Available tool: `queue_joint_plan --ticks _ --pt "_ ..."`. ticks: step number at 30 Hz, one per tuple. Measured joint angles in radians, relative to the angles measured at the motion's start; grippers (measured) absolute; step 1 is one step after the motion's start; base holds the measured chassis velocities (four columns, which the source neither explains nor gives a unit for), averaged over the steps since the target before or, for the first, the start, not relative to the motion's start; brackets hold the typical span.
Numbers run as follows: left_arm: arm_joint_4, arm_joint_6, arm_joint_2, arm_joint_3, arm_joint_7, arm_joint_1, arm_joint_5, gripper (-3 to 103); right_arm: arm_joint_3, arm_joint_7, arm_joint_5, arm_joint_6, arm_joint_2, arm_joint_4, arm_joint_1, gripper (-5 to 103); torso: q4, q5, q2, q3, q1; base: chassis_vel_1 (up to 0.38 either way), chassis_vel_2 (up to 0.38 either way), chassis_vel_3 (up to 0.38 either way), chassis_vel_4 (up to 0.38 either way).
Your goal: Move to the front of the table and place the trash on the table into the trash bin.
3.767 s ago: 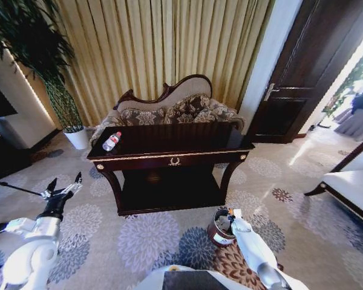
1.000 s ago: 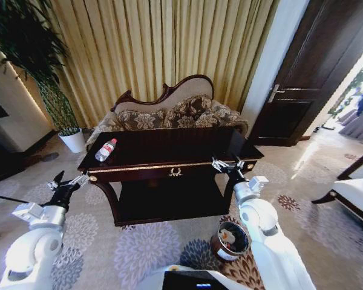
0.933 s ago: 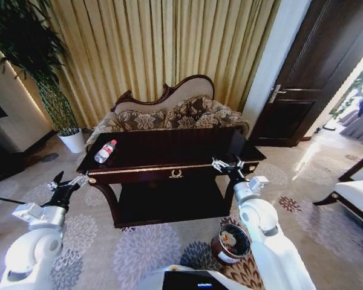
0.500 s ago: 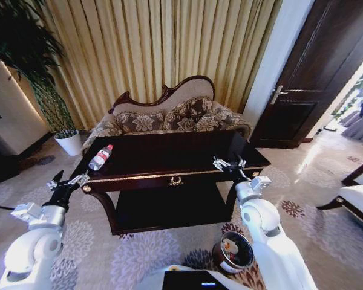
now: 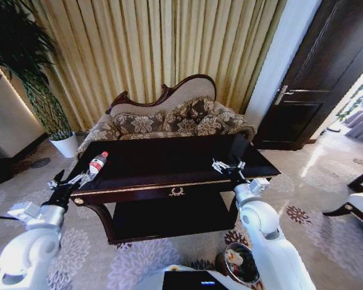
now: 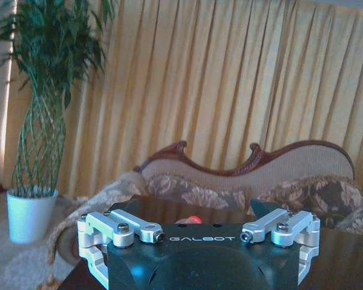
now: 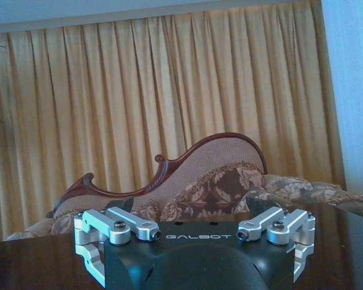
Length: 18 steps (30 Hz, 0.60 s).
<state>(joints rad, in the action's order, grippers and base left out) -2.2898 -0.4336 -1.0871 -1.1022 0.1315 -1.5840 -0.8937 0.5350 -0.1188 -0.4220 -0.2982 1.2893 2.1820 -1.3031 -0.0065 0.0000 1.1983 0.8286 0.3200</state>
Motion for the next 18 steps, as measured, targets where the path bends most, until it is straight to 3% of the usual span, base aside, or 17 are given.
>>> queue_joint_plan --ticks 1,6,8,10,15,17,18 --pt "0.0 0.0 0.0 0.0 0.0 0.0 0.0 100 0.0 0.0 0.0 0.0 0.0 0.0 0.0 100 0.0 0.0 0.0 0.0 0.0 0.0 0.0 0.0 0.0" --pt "0.025 -0.115 0.088 -0.058 0.028 0.033 -0.155 100 0.004 0.0 0.007 0.012 0.01 -0.026 -0.002 100 -0.0001 0.0 0.0 0.0 0.0 0.0 0.0 0.0 0.0" --pt "0.039 -0.134 0.102 -0.06 0.027 0.047 -0.193 100 0.005 0.0 0.008 0.014 0.011 -0.033 -0.002 100 0.0 -0.0002 0.0 0.0 0.001 0.0 0.0 0.0 0.0" --pt "0.08 -0.191 0.121 -0.059 -0.004 0.097 -0.291 100 0.005 0.0 0.009 0.018 0.014 -0.049 0.001 100 0.0 -0.0001 0.0 0.0 0.001 0.0 0.0 0.0 0.0" --pt "0.13 -0.257 0.142 -0.026 -0.02 0.161 -0.318 100 0.006 0.0 0.009 0.022 0.018 -0.064 0.003 100 -0.0002 -0.0004 0.0 0.0 0.001 0.0 0.0 0.0 0.0" --pt "0.15 -0.283 0.173 0.003 0.039 0.186 -0.314 100 0.008 0.0 0.012 0.026 0.018 -0.078 0.003 100 -0.0003 -0.0003 0.0 0.0 0.001 0.0 0.0 0.0 0.0" --pt "0.15 -0.283 0.173 0.003 0.039 0.186 -0.314 100 0.008 0.0 0.012 0.026 0.018 -0.078 0.003 100 -0.0003 -0.0003 0.0 0.0 0.001 0.0 0.0 0.0 0.0"
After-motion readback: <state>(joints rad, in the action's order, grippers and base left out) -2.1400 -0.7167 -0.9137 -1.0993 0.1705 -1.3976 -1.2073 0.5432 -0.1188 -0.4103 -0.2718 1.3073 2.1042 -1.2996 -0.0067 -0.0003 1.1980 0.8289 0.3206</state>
